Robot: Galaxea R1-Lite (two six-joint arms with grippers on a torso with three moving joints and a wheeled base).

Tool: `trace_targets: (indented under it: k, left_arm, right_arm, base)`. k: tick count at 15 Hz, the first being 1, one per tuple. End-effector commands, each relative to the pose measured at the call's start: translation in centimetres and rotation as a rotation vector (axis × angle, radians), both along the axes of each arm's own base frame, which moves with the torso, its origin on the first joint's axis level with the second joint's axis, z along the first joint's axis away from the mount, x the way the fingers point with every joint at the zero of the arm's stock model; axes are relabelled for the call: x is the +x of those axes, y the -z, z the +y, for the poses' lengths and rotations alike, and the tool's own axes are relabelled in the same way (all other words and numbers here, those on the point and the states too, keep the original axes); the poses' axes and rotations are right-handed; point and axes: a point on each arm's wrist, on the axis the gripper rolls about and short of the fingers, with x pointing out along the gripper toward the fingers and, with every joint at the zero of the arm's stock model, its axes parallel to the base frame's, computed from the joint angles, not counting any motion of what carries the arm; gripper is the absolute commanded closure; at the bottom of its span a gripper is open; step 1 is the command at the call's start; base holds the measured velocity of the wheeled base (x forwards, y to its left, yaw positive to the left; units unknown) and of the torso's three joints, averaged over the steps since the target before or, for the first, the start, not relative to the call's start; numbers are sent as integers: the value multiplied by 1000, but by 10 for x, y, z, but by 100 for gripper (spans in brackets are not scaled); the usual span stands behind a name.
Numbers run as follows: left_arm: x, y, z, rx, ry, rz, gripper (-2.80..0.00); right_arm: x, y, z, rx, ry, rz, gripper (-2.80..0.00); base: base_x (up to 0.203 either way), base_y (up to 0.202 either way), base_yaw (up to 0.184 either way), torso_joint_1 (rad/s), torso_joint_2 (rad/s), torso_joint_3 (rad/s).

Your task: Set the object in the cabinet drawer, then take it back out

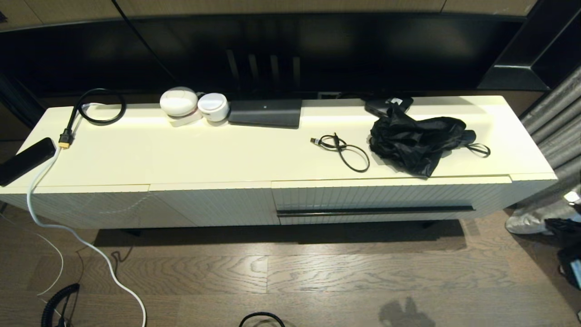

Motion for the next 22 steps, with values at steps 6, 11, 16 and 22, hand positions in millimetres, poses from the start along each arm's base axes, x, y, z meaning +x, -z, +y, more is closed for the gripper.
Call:
trace_targets:
  k: [6,11,16,22]
  left_arm:
    - [0,0,0,-1,-2,0,0]
    - [0,0,0,-1,-1,0,0]
    - [0,0,0,-1,-1,0,0]
    - [0,0,0,-1,-1,0,0]
  right_arm:
    - [-154,52,-20,160,162,-135,0]
    - [-165,94,-17,327,108,-247,0]
    - [-159,127,-14,446,34,-206,0]
    - [-152,131,-12,454,-69,-230,0]
  base:
    - [0,0,0,0,0,0]
    - [0,0,0,0,0,0]
    - [0,0,0,0,0,0]
    - [0,0,0,0,0,0]
